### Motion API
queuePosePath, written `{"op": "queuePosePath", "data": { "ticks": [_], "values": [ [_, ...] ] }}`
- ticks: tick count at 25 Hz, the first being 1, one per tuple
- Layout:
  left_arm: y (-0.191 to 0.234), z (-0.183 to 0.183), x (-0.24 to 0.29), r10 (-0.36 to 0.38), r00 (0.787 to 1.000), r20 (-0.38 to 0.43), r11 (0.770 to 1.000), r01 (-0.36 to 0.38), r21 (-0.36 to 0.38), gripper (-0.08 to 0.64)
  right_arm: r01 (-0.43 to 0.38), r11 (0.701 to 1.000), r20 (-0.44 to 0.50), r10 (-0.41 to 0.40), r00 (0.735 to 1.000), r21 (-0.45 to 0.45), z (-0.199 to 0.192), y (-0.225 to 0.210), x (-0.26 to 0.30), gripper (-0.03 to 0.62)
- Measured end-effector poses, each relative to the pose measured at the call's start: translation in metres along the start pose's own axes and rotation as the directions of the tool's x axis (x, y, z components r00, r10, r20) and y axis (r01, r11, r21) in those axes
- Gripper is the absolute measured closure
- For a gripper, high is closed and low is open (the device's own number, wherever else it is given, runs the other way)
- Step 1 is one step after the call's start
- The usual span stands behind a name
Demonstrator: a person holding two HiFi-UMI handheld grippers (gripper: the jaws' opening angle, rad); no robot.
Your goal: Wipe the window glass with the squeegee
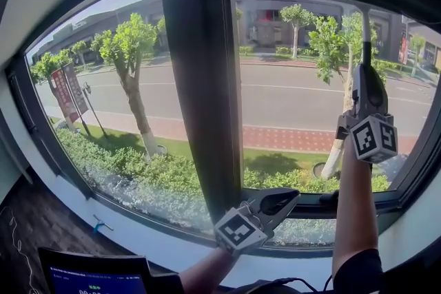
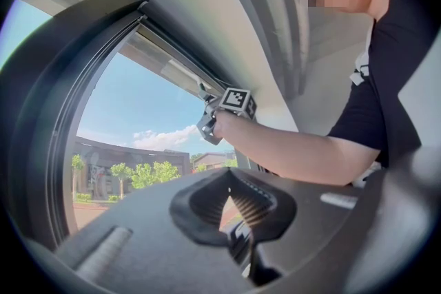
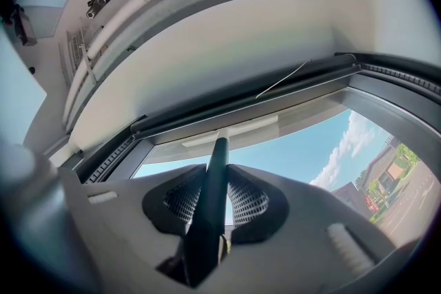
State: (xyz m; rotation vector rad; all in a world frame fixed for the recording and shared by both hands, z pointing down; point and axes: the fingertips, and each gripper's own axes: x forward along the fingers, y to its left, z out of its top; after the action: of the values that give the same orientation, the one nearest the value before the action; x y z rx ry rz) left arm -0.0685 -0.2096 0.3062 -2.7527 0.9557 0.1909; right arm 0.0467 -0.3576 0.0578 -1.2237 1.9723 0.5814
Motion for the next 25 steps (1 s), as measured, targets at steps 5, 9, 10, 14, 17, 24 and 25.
{"op": "queuePosePath", "data": {
  "ticks": [5,9,10,14,17,24,25],
  "values": [
    [-0.004,-0.006,-0.004,-0.003,1.000,-0.009,1.000,0.003,-0.006,0.557,-0.003,1.000,-0.010,0.003,1.000,-0.007,-0.005,0.000,-0.012,0.494],
    [-0.006,-0.010,-0.007,-0.002,1.000,-0.019,1.000,0.002,-0.019,0.557,0.001,1.000,-0.019,-0.001,1.000,-0.007,-0.009,-0.001,-0.023,0.494],
    [-0.006,-0.011,-0.008,-0.003,1.000,-0.021,1.000,0.003,-0.022,0.558,0.003,1.000,-0.022,-0.003,1.000,-0.008,-0.009,-0.001,-0.025,0.494],
    [-0.007,-0.013,-0.011,-0.007,1.000,-0.018,1.000,0.006,-0.030,0.557,0.005,1.000,-0.038,-0.006,0.999,-0.013,-0.015,0.000,-0.035,0.494],
    [-0.009,-0.015,-0.013,-0.011,1.000,-0.019,0.999,0.010,-0.034,0.557,0.005,1.000,-0.053,-0.006,0.999,-0.014,-0.018,0.002,-0.045,0.494],
    [-0.014,-0.024,-0.017,-0.021,1.000,-0.024,0.998,0.019,-0.054,0.557,0.014,1.000,-0.082,-0.014,0.997,-0.004,-0.028,0.005,-0.064,0.494],
    [-0.013,-0.024,-0.018,-0.020,1.000,-0.022,0.998,0.019,-0.053,0.557,0.015,1.000,-0.085,-0.015,0.996,-0.003,-0.029,0.005,-0.065,0.494]
  ]
}}
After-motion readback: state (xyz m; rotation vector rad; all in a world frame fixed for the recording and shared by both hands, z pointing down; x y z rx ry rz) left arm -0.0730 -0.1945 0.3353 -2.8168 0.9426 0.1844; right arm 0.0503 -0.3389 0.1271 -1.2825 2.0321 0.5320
